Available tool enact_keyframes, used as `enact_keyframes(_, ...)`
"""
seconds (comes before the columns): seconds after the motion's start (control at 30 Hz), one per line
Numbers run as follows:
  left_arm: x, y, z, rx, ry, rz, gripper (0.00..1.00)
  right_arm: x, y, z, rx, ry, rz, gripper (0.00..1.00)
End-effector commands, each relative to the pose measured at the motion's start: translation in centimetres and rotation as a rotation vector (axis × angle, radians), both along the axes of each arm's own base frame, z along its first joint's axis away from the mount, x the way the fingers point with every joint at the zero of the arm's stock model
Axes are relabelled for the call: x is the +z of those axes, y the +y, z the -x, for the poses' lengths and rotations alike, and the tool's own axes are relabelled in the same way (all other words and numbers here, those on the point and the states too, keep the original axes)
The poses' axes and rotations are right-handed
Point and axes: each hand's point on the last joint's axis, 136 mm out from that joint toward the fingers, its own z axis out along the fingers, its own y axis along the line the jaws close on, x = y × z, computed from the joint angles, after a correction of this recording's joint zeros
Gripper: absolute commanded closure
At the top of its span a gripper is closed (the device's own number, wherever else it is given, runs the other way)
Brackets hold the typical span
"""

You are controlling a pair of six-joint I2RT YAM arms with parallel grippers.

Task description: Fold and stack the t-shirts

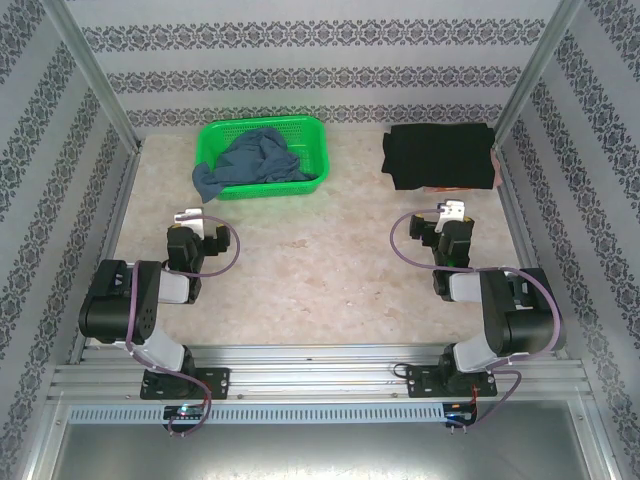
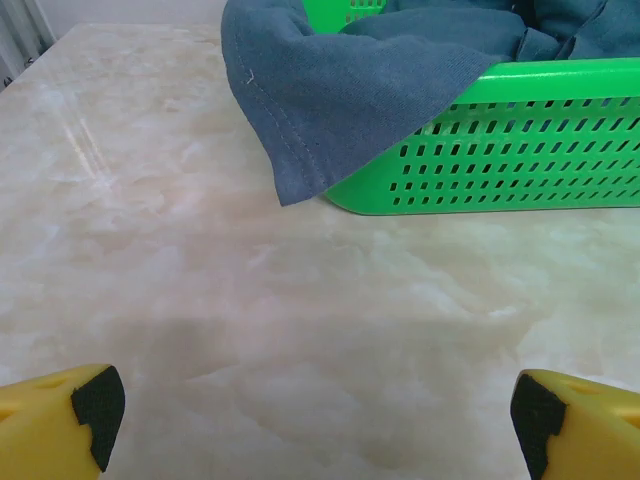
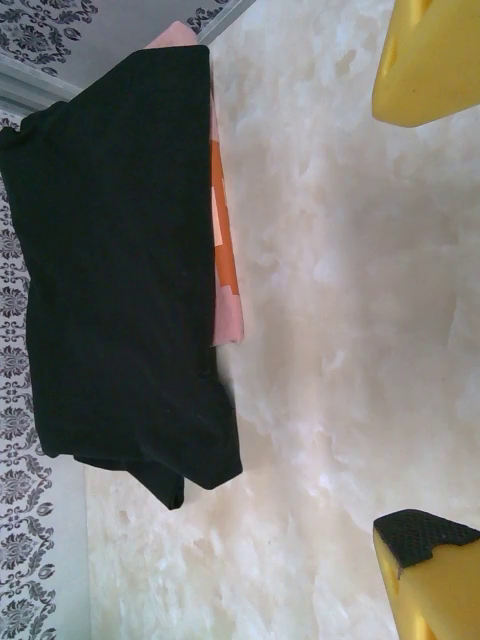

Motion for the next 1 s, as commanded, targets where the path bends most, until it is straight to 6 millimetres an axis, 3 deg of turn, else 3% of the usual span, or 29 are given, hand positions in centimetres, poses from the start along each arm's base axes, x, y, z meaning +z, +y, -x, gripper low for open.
enact_keyframes(0.0, 1.0, -0.1, -0.49, 0.001, -0.028, -0.015, 0.0, 0.37, 0.19, -0.12, -0.002, -0.023, 0.012, 0.02)
enact_keyframes(0.97, 0.97, -0.03, -0.52, 0.005, -0.022, -0.015, 0.0, 0.34, 0.16, -0.16, 0.008, -0.02, 0.0, 0.02)
